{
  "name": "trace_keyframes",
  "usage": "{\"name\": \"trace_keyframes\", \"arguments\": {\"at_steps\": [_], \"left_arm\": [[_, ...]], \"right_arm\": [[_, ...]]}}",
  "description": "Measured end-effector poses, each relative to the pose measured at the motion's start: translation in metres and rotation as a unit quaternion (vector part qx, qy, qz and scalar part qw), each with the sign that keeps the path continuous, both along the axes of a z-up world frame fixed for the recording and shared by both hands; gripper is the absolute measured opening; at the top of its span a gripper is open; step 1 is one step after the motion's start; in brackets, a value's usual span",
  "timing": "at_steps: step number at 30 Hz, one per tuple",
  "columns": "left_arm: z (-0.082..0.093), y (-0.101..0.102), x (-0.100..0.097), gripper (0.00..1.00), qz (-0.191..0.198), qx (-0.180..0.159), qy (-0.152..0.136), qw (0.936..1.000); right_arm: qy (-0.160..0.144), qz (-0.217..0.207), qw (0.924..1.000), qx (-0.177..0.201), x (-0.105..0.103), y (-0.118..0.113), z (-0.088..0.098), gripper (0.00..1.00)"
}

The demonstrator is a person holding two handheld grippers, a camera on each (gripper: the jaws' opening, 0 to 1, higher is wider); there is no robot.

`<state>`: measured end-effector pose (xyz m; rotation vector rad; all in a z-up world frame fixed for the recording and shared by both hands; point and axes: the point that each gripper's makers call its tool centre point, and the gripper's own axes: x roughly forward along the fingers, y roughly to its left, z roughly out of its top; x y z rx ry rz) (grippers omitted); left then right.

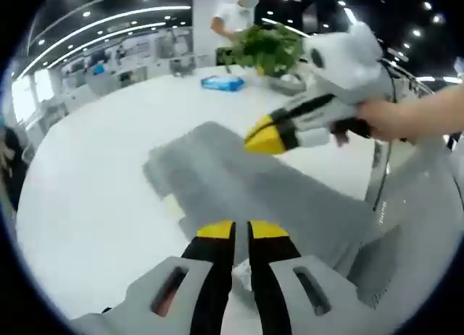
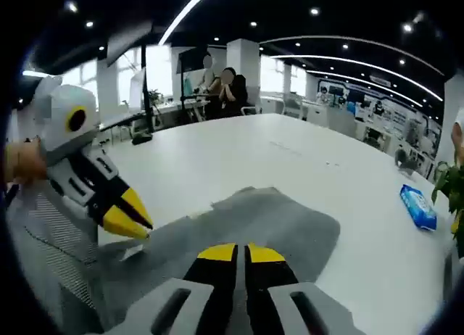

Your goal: Open the folded towel by lifting each exposed corner and separating the folded layers until the towel lies flat within the target outline without major curled edges

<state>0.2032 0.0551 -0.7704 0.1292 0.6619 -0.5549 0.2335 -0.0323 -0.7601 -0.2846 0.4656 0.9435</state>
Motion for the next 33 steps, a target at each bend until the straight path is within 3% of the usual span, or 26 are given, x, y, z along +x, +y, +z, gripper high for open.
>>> {"name": "trace_keyframes", "arguments": {"at_steps": [1,4,6,8,9,10,14,17,20,23,27,29,31,32,33], "left_arm": [[-0.001,0.013,-0.001,0.06,0.028,-0.001,0.006,0.9996],[-0.006,0.036,-0.010,0.05,0.076,-0.032,0.022,0.9964],[-0.009,0.040,-0.013,0.05,0.095,-0.055,0.018,0.9938],[-0.018,0.039,-0.019,0.05,0.095,-0.047,0.051,0.9931],[-0.017,0.039,-0.017,0.05,0.092,-0.032,0.041,0.9944],[-0.013,0.039,-0.010,0.05,0.080,-0.010,0.009,0.9967],[-0.022,0.033,-0.017,0.06,0.045,0.037,0.016,0.9982],[-0.024,0.032,-0.021,0.06,0.025,0.070,0.011,0.9972],[-0.025,0.030,-0.021,0.06,0.021,0.070,0.009,0.9973],[-0.026,0.031,-0.021,0.06,0.021,0.070,0.010,0.9973],[-0.021,0.034,-0.016,0.06,0.038,0.047,0.008,0.9981],[-0.020,0.034,-0.016,0.06,0.041,0.040,0.008,0.9983],[-0.018,0.034,-0.014,0.06,0.049,0.025,0.010,0.9985],[-0.017,0.034,-0.014,0.06,0.052,0.019,0.010,0.9984],[-0.016,0.034,-0.014,0.06,0.058,0.005,0.012,0.9982]], "right_arm": [[0.003,0.034,0.9994,0.004,-0.024,0.018,0.003,0.00],[0.003,0.091,0.9958,-0.010,-0.055,0.041,0.003,0.01],[-0.028,0.160,0.9856,-0.048,-0.081,0.060,-0.005,0.03],[-0.039,0.217,0.9711,-0.092,-0.109,0.073,-0.021,0.06],[-0.040,0.238,0.9653,-0.099,-0.119,0.077,-0.026,0.06],[-0.038,0.259,0.9593,-0.105,-0.131,0.083,-0.031,0.06],[-0.040,0.271,0.9521,-0.135,-0.143,0.092,-0.048,0.14],[-0.043,0.274,0.9487,-0.152,-0.145,0.096,-0.058,0.12],[-0.063,0.264,0.9417,-0.199,-0.135,0.091,-0.070,0.04],[-0.059,0.256,0.9483,-0.178,-0.133,0.093,-0.061,0.01],[-0.022,0.181,0.9769,-0.111,-0.113,0.082,-0.036,0.00],[-0.006,0.160,0.9826,-0.093,-0.108,0.077,-0.031,0.00],[0.047,0.093,0.9938,-0.040,-0.094,0.059,-0.020,0.00],[0.079,0.037,0.9962,-0.005,-0.081,0.039,-0.012,0.00],[0.089,0.006,0.9960,0.007,-0.073,0.023,-0.009,0.00]]}}
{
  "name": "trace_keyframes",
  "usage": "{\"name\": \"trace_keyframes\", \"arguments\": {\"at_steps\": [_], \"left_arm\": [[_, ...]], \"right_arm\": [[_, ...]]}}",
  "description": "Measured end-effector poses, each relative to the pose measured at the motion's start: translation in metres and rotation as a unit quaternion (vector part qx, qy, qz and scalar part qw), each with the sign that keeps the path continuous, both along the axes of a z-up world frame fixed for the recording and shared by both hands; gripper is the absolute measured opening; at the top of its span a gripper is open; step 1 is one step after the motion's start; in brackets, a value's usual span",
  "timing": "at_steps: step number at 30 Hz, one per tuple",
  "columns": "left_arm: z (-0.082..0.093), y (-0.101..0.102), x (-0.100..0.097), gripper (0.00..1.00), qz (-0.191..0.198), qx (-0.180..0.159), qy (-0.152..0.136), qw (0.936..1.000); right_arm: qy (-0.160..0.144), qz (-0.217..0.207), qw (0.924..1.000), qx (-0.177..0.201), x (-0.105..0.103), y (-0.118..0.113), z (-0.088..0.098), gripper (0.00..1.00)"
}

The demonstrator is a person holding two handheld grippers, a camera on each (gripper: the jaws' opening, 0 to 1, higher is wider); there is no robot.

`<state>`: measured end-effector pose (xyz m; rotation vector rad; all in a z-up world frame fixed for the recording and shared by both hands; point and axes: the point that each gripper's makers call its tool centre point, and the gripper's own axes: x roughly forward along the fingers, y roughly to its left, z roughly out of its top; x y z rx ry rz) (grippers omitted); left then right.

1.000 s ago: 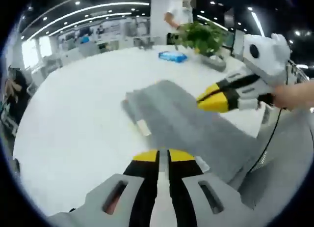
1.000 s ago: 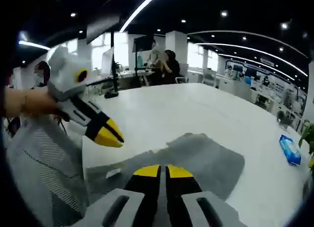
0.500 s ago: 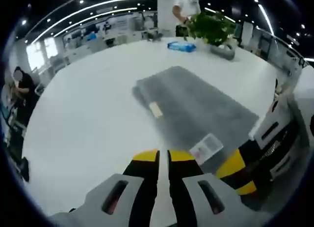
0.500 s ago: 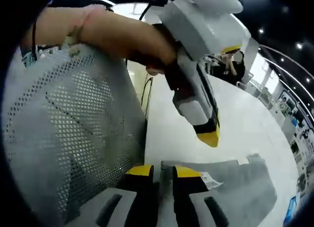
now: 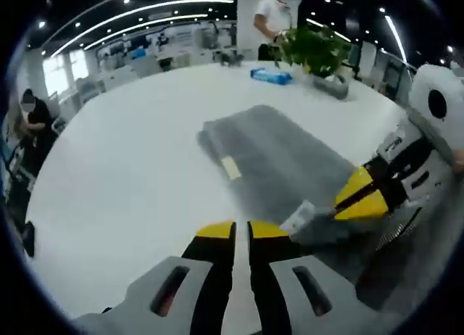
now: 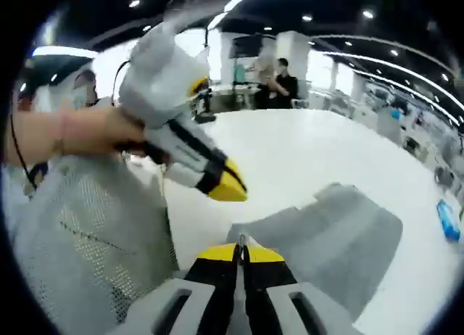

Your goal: Open the folded towel by lifting each exposed corner and separating the folded layers until the towel lies flat within the target outline without major curled edges

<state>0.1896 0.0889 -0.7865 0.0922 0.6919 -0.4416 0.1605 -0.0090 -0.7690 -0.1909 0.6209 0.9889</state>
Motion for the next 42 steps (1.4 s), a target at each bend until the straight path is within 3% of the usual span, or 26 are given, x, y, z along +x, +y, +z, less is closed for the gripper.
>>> {"name": "trace_keyframes", "arguments": {"at_steps": [3,7,12,16,22,26,28,30,32,39,42], "left_arm": [[-0.001,-0.002,0.000,0.06,-0.001,-0.004,0.003,1.0000],[-0.006,-0.011,-0.003,0.06,-0.019,0.001,0.012,0.9997],[-0.008,-0.017,-0.006,0.06,-0.032,-0.001,0.020,0.9993],[-0.010,-0.019,-0.005,0.05,-0.031,-0.009,0.027,0.9991],[-0.015,-0.027,-0.001,0.06,-0.045,0.007,0.046,0.9979],[-0.012,-0.037,0.011,0.06,-0.043,-0.008,0.049,0.9979],[-0.011,-0.039,0.019,0.06,-0.029,-0.021,0.047,0.9983],[-0.009,-0.046,0.030,0.08,-0.012,-0.056,0.049,0.9972],[-0.011,-0.047,0.037,0.09,-0.007,-0.060,0.048,0.9970],[-0.030,-0.056,0.049,0.11,-0.006,-0.051,0.067,0.9964],[-0.040,-0.055,0.048,0.14,-0.007,-0.026,0.073,0.9970]], "right_arm": [[0.026,-0.063,0.9977,-0.003,0.011,-0.043,0.002,0.00],[0.064,-0.120,0.9906,-0.006,0.007,-0.086,-0.003,0.00],[0.098,-0.157,0.9826,-0.014,-0.005,-0.120,-0.004,0.00],[0.115,-0.153,0.9812,-0.026,-0.015,-0.118,-0.005,0.00],[0.181,-0.110,0.9760,-0.051,-0.043,-0.100,-0.020,0.00],[0.220,-0.104,0.9695,-0.028,-0.046,-0.093,-0.027,0.00],[0.213,-0.099,0.9719,-0.014,-0.043,-0.092,-0.023,0.01],[0.214,-0.099,0.9718,-0.006,-0.038,-0.095,-0.019,0.03],[0.220,-0.108,0.9694,0.021,-0.033,-0.094,-0.012,0.06],[0.251,-0.159,0.9460,0.130,0.006,-0.099,0.012,0.14],[0.245,-0.158,0.9480,0.127,0.017,-0.100,0.011,0.15]]}}
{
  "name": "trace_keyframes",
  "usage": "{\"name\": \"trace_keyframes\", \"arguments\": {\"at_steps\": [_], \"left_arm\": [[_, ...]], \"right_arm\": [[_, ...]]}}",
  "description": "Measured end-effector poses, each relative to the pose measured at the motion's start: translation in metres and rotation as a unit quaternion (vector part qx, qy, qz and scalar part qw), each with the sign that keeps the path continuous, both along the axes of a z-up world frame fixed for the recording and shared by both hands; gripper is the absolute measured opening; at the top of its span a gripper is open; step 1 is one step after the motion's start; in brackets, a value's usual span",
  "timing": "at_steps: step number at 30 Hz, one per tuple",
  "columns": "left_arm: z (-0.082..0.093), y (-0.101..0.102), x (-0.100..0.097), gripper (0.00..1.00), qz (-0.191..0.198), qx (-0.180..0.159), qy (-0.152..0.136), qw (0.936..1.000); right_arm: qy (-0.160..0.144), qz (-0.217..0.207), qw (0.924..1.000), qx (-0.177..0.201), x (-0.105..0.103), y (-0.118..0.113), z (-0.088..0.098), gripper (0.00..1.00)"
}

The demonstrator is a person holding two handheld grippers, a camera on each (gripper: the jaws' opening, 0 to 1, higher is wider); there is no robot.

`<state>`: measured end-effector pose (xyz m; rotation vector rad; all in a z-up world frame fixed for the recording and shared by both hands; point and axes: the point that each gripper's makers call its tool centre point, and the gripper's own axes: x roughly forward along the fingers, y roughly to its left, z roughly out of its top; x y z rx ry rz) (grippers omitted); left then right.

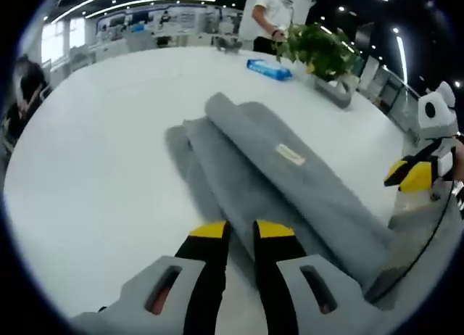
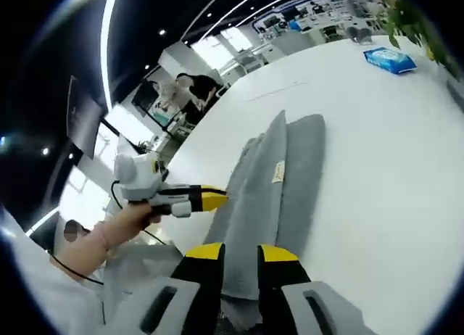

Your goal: Open the folded towel by lifting each exposed corner and separating the folded layers until the towel lies flat within the target outline without major curled edges

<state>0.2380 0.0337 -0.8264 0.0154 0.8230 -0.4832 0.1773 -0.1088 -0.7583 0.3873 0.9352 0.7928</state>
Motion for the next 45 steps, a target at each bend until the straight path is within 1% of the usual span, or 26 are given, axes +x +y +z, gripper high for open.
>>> {"name": "trace_keyframes", "arguments": {"at_steps": [3,6,9,10,11,12,13,14,16,18,21,24,25,26,29,30,33,36,38,41,42,44,45], "left_arm": [[-0.003,-0.002,-0.001,0.14,-0.001,0.004,-0.004,1.0000],[-0.002,-0.002,0.000,0.13,0.002,0.003,-0.008,1.0000],[0.002,-0.009,0.001,0.09,0.001,-0.030,-0.020,0.9993],[0.004,-0.011,0.000,0.06,-0.001,-0.042,-0.024,0.9988],[0.004,-0.009,-0.001,0.02,0.002,-0.041,-0.025,0.9989],[0.004,-0.008,-0.001,0.02,0.003,-0.039,-0.027,0.9988],[0.004,-0.008,-0.002,0.02,0.005,-0.042,-0.029,0.9987],[0.005,-0.009,-0.002,0.02,0.005,-0.048,-0.036,0.9982],[0.005,-0.010,-0.002,0.02,0.009,-0.058,-0.045,0.9973],[0.005,-0.010,-0.001,0.01,0.011,-0.056,-0.039,0.9976],[0.003,-0.010,-0.001,0.01,0.009,-0.052,-0.038,0.9979],[0.001,-0.008,-0.002,0.01,0.008,-0.048,-0.040,0.9980],[0.001,-0.008,-0.002,0.01,0.008,-0.047,-0.039,0.9981],[0.001,-0.007,-0.002,0.01,0.006,-0.044,-0.039,0.9982],[0.002,-0.006,-0.002,0.01,0.007,-0.043,-0.038,0.9983],[0.001,-0.005,-0.002,0.01,0.007,-0.038,-0.039,0.9985],[0.002,-0.003,-0.003,0.01,0.004,-0.020,-0.039,0.9990],[0.002,-0.003,-0.004,0.01,0.003,-0.010,-0.040,0.9991],[0.002,-0.001,-0.004,0.01,0.005,-0.010,-0.039,0.9992],[0.002,0.001,-0.004,0.01,0.009,-0.013,-0.035,0.9993],[0.002,0.002,-0.004,0.01,0.010,-0.013,-0.035,0.9992],[0.001,0.005,-0.004,0.01,0.012,-0.009,-0.033,0.9993],[0.001,0.006,-0.004,0.01,0.014,-0.008,-0.033,0.9993]], "right_arm": [[0.004,-0.004,1.0000,-0.006,0.013,0.000,-0.009,0.16],[0.015,-0.007,0.9998,-0.014,0.029,0.005,-0.027,0.15],[0.039,-0.011,0.9992,0.004,0.038,0.013,-0.037,0.15],[0.045,-0.017,0.9988,0.008,0.043,0.017,-0.040,0.15],[0.042,-0.019,0.9989,0.008,0.047,0.020,-0.042,0.16],[0.038,-0.022,0.9990,-0.003,0.051,0.020,-0.045,0.18],[0.021,-0.022,0.9993,-0.023,0.057,0.017,-0.049,0.19],[0.013,-0.018,0.9993,-0.029,0.060,0.018,-0.052,0.19],[0.028,-0.018,0.9993,-0.018,0.063,0.024,-0.056,0.16],[0.038,-0.021,0.9991,0.000,0.066,0.029,-0.057,0.13],[0.038,-0.020,0.9991,-0.002,0.071,0.032,-0.063,0.08],[0.039,-0.010,0.9992,0.004,0.068,0.040,-0.062,0.00],[0.039,-0.008,0.9992,0.002,0.068,0.039,-0.062,0.00],[0.033,-0.016,0.9993,-0.004,0.069,0.036,-0.063,0.00],[0.026,-0.025,0.9993,-0.004,0.070,0.030,-0.061,0.00],[0.021,-0.030,0.9993,-0.008,0.071,0.027,-0.060,0.00],[0.004,-0.045,0.9982,-0.039,0.075,0.007,-0.063,0.00],[0.009,-0.063,0.9973,-0.037,0.076,-0.005,-0.063,0.00],[0.007,-0.067,0.9964,-0.050,0.076,-0.015,-0.065,0.00],[0.006,-0.072,0.9952,-0.065,0.074,-0.022,-0.067,0.00],[0.004,-0.073,0.9944,-0.076,0.074,-0.027,-0.068,0.00],[-0.010,-0.057,0.9911,-0.120,0.070,-0.039,-0.073,0.00],[-0.010,-0.052,0.9906,-0.126,0.068,-0.041,-0.074,0.00]]}}
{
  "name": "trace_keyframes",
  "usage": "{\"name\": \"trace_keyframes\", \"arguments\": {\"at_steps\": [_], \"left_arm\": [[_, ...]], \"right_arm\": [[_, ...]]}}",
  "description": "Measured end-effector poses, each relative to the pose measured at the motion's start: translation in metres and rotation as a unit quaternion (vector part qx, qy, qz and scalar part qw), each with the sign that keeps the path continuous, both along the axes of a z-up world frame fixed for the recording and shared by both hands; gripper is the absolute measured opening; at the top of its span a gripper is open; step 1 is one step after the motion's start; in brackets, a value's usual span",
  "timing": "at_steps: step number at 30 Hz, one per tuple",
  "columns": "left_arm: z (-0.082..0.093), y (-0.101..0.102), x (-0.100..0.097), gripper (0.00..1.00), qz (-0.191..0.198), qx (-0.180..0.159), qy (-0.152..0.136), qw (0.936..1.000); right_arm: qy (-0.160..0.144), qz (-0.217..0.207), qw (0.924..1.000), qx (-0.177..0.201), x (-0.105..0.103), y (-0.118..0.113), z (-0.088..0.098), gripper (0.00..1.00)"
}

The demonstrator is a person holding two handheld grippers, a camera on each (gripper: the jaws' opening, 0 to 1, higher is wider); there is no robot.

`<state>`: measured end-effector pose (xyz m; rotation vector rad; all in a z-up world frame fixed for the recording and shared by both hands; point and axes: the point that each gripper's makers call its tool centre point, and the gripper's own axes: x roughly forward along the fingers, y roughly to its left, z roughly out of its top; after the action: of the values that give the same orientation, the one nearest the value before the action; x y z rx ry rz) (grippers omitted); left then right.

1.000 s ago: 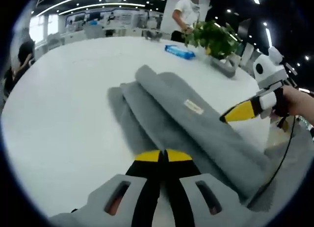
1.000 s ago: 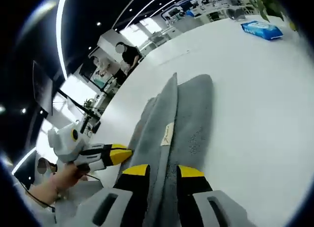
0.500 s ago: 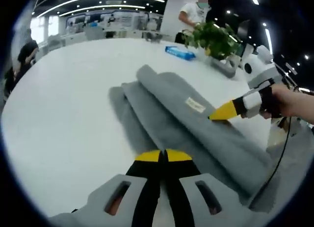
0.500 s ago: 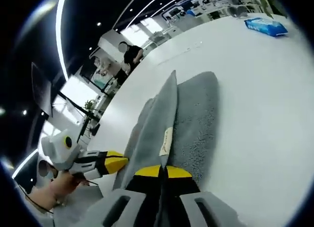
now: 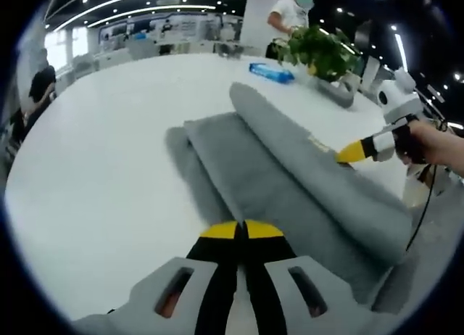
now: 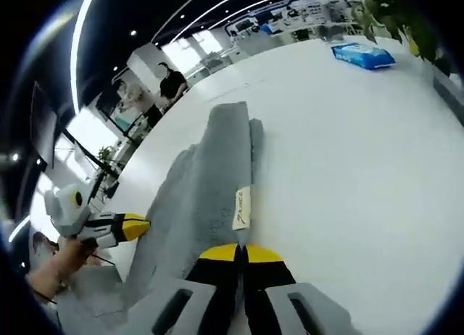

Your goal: Open the folded towel by lifting each exposed corner and separating the folded layers until the towel lies flat within the target outline without major curled edges

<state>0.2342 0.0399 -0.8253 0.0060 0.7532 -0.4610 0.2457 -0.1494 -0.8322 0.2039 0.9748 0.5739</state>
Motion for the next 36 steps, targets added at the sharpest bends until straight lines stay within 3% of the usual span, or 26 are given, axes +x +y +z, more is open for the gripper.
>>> {"name": "trace_keyframes", "arguments": {"at_steps": [11,14,20,24,30,36], "left_arm": [[0.000,0.009,0.002,0.01,0.006,0.011,0.003,0.9999],[0.000,0.016,0.000,0.01,0.000,0.038,0.001,0.9993],[0.003,0.031,0.003,0.01,0.011,0.048,0.009,0.9987],[0.005,0.044,0.005,0.01,0.003,0.081,0.009,0.9967],[0.012,0.054,0.008,0.01,0.000,0.079,0.010,0.9968],[0.019,0.067,0.011,0.01,-0.017,0.115,-0.001,0.9932]], "right_arm": [[0.014,-0.024,0.9980,-0.058,-0.012,-0.047,-0.009,0.00],[0.008,-0.032,0.9963,-0.079,-0.012,-0.062,-0.009,0.00],[0.002,-0.041,0.9936,-0.105,-0.014,-0.086,-0.010,0.00],[0.001,-0.051,0.9919,-0.116,-0.015,-0.103,-0.010,0.00],[0.005,-0.066,0.9915,-0.112,-0.016,-0.115,-0.010,0.00],[0.002,-0.062,0.9911,-0.118,-0.017,-0.115,-0.010,0.00]]}}
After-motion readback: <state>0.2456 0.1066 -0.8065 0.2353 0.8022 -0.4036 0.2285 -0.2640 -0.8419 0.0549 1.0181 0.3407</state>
